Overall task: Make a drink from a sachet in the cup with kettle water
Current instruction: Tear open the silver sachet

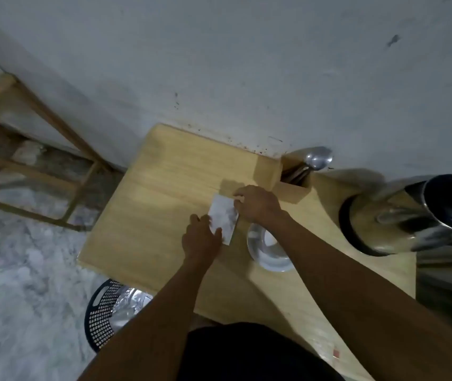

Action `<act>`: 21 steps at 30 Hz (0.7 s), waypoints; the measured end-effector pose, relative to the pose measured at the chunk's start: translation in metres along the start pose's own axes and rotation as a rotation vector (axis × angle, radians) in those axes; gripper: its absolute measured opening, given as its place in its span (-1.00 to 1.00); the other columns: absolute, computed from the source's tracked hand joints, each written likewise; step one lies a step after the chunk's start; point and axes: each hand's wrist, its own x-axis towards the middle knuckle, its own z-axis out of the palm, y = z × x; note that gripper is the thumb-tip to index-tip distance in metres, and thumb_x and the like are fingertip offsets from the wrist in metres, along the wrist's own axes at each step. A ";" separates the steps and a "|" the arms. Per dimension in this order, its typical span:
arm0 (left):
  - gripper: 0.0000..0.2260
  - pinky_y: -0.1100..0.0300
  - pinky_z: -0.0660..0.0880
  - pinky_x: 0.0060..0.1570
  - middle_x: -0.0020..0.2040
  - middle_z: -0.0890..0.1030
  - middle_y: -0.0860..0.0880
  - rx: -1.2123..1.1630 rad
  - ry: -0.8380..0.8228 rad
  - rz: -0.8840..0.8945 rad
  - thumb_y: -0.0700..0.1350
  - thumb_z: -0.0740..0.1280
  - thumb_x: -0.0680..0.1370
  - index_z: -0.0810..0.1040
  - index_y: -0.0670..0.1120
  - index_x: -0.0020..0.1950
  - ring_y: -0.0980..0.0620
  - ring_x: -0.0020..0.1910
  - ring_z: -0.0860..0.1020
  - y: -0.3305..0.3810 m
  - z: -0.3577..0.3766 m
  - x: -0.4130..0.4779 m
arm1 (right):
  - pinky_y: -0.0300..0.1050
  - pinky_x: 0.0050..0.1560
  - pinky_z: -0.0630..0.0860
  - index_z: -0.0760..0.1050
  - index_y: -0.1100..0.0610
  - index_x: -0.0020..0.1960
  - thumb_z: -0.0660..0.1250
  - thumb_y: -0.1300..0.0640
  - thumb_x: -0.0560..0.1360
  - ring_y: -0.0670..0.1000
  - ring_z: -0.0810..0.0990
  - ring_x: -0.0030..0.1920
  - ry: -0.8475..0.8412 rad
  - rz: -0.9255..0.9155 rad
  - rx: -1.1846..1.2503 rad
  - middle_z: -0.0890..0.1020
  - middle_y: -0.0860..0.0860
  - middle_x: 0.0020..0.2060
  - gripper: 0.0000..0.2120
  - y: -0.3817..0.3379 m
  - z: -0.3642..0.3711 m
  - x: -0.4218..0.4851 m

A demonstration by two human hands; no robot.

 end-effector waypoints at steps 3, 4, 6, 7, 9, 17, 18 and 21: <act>-0.65 -0.03 0.51 -0.03 0.11 0.46 -0.10 -0.017 0.076 0.001 0.09 0.30 0.49 0.47 -0.05 0.20 -0.14 -0.01 0.56 -0.002 0.000 0.004 | 0.08 0.32 0.38 0.45 -0.02 0.37 0.20 -0.03 0.54 0.10 0.47 0.32 -0.073 0.070 -0.084 0.47 0.00 0.38 -0.59 -0.003 0.009 0.017; -0.66 -0.02 0.50 -0.04 0.10 0.47 -0.09 -0.018 0.084 0.006 0.10 0.30 0.49 0.47 -0.05 0.18 -0.14 -0.02 0.56 -0.004 0.003 0.003 | 0.08 0.30 0.38 0.46 -0.01 0.36 0.21 -0.03 0.53 0.11 0.48 0.30 -0.086 0.093 -0.105 0.49 0.02 0.35 -0.60 -0.006 0.009 0.021; -0.66 -0.01 0.49 -0.04 0.10 0.47 -0.08 -0.009 0.086 0.011 0.11 0.30 0.49 0.46 -0.04 0.18 -0.13 -0.03 0.56 -0.006 0.006 0.005 | 0.07 0.27 0.38 0.48 -0.02 0.33 0.23 -0.01 0.52 0.11 0.50 0.26 -0.081 0.109 -0.143 0.51 0.02 0.30 -0.61 -0.008 0.015 0.030; -0.66 -0.01 0.49 -0.05 0.10 0.47 -0.08 0.000 0.089 0.016 0.12 0.29 0.49 0.46 -0.04 0.18 -0.12 -0.03 0.56 -0.008 0.007 0.006 | 0.07 0.27 0.36 0.48 -0.02 0.32 0.25 0.01 0.51 0.11 0.51 0.25 -0.082 0.113 -0.143 0.53 0.01 0.29 -0.62 -0.007 0.017 0.032; -0.65 0.00 0.49 -0.07 0.08 0.48 -0.08 0.006 0.096 0.032 0.13 0.29 0.49 0.46 -0.05 0.17 -0.12 -0.05 0.57 -0.010 0.006 0.008 | 0.01 0.21 0.35 0.53 -0.01 0.24 0.26 0.07 0.50 0.10 0.53 0.21 -0.077 0.122 -0.121 0.58 0.01 0.22 -0.67 -0.009 0.019 0.034; -0.66 0.02 0.45 -0.04 0.07 0.52 -0.12 -0.040 0.164 0.070 0.10 0.29 0.50 0.48 -0.07 0.17 -0.14 0.01 0.53 -0.010 -0.003 0.008 | -0.06 -0.05 0.54 0.63 0.05 -0.13 0.30 0.12 0.49 0.05 0.62 -0.05 0.001 0.113 0.268 0.67 -0.02 -0.11 -0.86 -0.007 0.009 0.021; -0.64 0.01 0.45 -0.02 0.08 0.54 -0.14 -0.088 0.212 0.084 0.10 0.30 0.49 0.49 -0.09 0.19 -0.16 0.04 0.52 -0.008 -0.008 0.008 | -0.06 -0.07 0.53 0.65 0.08 -0.13 0.31 0.12 0.50 0.05 0.62 -0.07 0.014 0.090 0.332 0.67 -0.02 -0.14 -0.86 -0.008 0.004 0.015; -0.57 -0.05 0.42 0.15 0.21 0.56 -0.13 -0.281 0.315 0.100 0.13 0.26 0.50 0.49 -0.06 0.28 -0.18 0.19 0.48 -0.001 -0.029 0.013 | -0.04 -0.08 0.55 0.66 0.23 -0.10 0.33 0.13 0.53 0.12 0.65 -0.10 0.065 0.058 0.520 0.70 0.11 -0.16 -0.80 -0.016 -0.010 -0.006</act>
